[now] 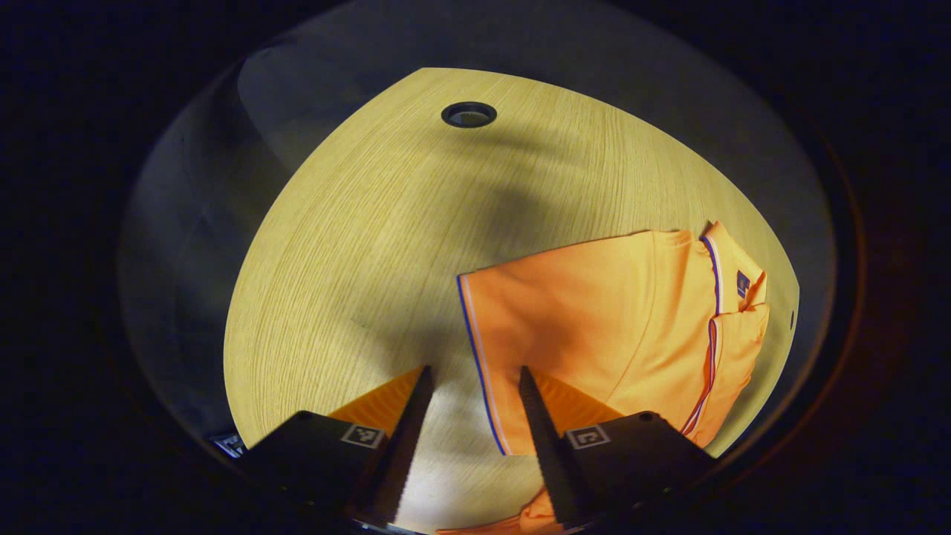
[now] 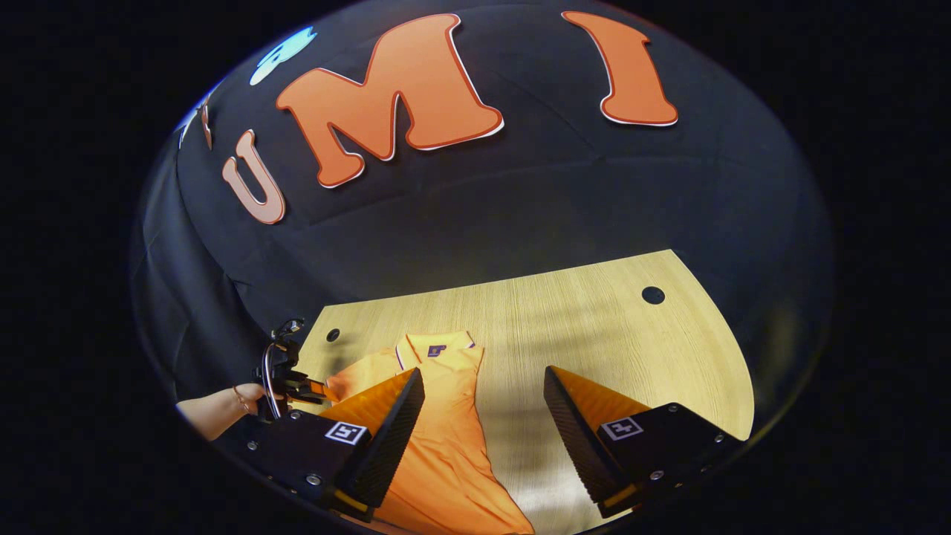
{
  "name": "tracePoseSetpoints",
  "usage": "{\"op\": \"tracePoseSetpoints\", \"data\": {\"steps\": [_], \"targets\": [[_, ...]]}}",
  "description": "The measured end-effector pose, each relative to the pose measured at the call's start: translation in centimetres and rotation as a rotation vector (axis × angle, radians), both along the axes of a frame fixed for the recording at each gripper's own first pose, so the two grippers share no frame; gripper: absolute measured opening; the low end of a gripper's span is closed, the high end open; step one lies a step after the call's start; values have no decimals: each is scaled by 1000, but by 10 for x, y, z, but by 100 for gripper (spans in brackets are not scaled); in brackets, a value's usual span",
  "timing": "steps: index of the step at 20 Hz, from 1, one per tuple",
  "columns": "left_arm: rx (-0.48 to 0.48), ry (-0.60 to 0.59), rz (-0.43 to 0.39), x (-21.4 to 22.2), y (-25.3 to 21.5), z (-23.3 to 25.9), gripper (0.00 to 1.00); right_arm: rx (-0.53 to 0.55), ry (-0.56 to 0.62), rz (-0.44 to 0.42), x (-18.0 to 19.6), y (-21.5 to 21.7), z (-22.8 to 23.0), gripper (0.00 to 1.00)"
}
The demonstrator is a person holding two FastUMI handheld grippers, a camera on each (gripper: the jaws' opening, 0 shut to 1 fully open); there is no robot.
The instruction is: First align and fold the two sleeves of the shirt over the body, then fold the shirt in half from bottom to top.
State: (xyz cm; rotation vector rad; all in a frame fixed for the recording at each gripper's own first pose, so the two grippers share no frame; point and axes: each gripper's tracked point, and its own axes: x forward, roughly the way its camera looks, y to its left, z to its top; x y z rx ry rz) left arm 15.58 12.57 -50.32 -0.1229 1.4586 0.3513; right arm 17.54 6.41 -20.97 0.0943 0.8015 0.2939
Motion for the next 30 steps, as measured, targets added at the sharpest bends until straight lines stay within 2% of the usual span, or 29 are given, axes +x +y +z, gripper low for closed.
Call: {"op": "tracePoseSetpoints", "data": {"steps": [1,2,3,4,5,7,8,9,12,20,24,30], "targets": [[-9,7,-15,-1,-4,-3,65,4,0,1,0,0,1,99],[-17,3,-23,1,-8,-1,44,6,-3,-1,-1,-2,3,99],[-18,0,-19,2,-11,-2,34,7,-7,-2,-1,-4,4,99],[-17,3,-23,3,-12,-2,14,6,-10,-5,-2,-6,5,99],[-17,2,-36,2,-14,-1,12,7,-14,-7,-2,-8,6,99],[-21,-15,-56,4,-14,-1,11,8,-16,-12,-3,-12,7,99],[-13,-47,-37,7,-14,1,12,10,-17,-15,-4,-13,8,99],[-15,-49,-35,8,-15,2,2,11,-16,-16,-4,-14,7,99],[-9,-61,-51,9,-17,10,2,13,-24,-15,-6,-17,10,99],[-4,-140,-171,26,-50,71,1,15,-58,-8,-7,-21,21,98],[-2,-160,-276,29,-87,88,1,-4,-89,-20,-6,-28,27,99],[-98,-153,-387,27,-170,87,1,-9,-111,-27,-16,-38,32,99]]}}
